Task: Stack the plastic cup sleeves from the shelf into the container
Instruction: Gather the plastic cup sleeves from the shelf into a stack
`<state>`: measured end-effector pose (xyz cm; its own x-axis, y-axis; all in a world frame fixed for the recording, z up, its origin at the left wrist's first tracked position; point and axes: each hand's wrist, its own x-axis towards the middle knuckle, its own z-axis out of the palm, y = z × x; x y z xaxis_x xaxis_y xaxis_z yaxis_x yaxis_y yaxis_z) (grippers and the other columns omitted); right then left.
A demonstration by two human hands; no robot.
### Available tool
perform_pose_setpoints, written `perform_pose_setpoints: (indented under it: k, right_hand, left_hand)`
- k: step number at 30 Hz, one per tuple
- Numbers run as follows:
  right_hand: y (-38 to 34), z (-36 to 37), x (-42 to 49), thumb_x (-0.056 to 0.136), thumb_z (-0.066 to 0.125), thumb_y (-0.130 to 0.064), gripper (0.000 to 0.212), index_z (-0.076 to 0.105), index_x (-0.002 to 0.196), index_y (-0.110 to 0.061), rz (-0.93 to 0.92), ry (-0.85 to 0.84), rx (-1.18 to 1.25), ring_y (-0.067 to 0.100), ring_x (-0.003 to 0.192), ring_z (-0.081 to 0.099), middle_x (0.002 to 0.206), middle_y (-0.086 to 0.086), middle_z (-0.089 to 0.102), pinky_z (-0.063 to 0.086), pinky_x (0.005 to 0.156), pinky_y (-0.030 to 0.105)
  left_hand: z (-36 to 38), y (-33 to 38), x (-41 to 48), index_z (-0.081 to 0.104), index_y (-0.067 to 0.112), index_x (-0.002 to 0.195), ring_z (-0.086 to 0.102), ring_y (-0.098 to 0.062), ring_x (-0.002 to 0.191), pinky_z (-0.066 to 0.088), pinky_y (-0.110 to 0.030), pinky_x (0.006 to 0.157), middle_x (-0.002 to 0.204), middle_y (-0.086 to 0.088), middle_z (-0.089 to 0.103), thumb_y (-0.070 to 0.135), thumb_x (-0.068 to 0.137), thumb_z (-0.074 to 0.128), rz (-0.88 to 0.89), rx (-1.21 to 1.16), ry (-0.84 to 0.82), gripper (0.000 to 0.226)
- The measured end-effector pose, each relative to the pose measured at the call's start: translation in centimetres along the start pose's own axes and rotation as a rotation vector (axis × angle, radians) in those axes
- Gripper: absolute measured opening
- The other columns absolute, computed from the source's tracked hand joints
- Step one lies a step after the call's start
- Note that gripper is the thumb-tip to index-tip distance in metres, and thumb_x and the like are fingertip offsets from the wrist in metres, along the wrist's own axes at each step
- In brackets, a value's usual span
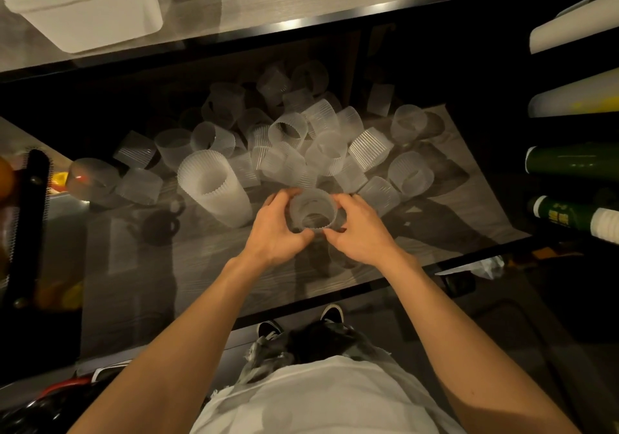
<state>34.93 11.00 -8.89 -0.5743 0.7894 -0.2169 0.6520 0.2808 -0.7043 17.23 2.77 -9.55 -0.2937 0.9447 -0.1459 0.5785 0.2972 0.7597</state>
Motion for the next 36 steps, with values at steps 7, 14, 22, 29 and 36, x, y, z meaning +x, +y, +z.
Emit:
perform_pose_setpoints:
  k: [7, 14, 22, 29, 36]
  right_hand:
    - [-0.2, 0.5, 0.5, 0.085, 0.075, -0.026, 0.06, 0.052, 0.14, -0.018, 0.034, -0.078, -0.026, 0.021, 0.12, 0.059, 0.127, 0.002, 0.063, 0.053, 0.101, 0.044]
    - [0.0, 0.1, 0.8, 0.082, 0.074, -0.026, 0.048, 0.061, 0.127, -0.017, 0.029, -0.076, -0.064, 0.019, 0.112, 0.062, 0.114, -0.001, 0.068, 0.054, 0.095, 0.046]
    - [0.4, 0.3, 1.6, 0.072, 0.067, -0.042, 0.052, 0.058, 0.12, -0.023, 0.098, -0.117, -0.125, 0.022, 0.106, 0.065, 0.112, -0.001, 0.068, 0.057, 0.089, 0.045]
    - [0.7, 1.7, 2.4, 0.069, 0.069, -0.024, 0.073, 0.048, 0.139, -0.02, 0.133, -0.183, -0.169, 0.029, 0.113, 0.063, 0.125, 0.009, 0.061, 0.057, 0.093, 0.045]
    - [-0.1, 0.1, 1.8, 0.08, 0.076, -0.015, 0.072, 0.047, 0.146, -0.016, 0.05, -0.056, -0.038, 0.022, 0.115, 0.059, 0.134, 0.004, 0.054, 0.048, 0.105, 0.037]
  left_hand:
    - [-0.3, 0.1, 0.1, 0.049, 0.018, 0.141, 0.047, -0.017, 0.125, 0.046, -0.031, 0.103, 0.113, 0.01, 0.047, 0.033, 0.078, 0.079, -0.009, 0.057, -0.046, 0.072]
    - [0.1, 0.0, 0.0, 0.053, 0.018, 0.138, 0.056, -0.015, 0.118, 0.052, -0.033, 0.099, 0.111, 0.015, 0.052, 0.036, 0.075, 0.078, -0.005, 0.053, -0.027, 0.071]
    - [0.7, -0.2, 0.9, 0.054, 0.02, 0.136, 0.055, -0.016, 0.12, 0.048, -0.031, 0.101, 0.121, 0.004, 0.062, 0.052, 0.064, 0.07, -0.123, 0.066, -0.126, 0.08]
    - [1.2, -0.7, 1.2, 0.051, 0.017, 0.136, 0.063, -0.022, 0.114, 0.053, -0.039, 0.099, 0.121, -0.002, 0.067, 0.025, 0.068, 0.076, -0.196, -0.019, -0.175, 0.073]
    - [0.1, -0.4, 1.2, 0.051, 0.017, 0.135, 0.061, -0.017, 0.114, 0.055, -0.039, 0.096, 0.118, 0.003, 0.065, 0.049, 0.061, 0.079, -0.091, 0.012, -0.064, 0.084]
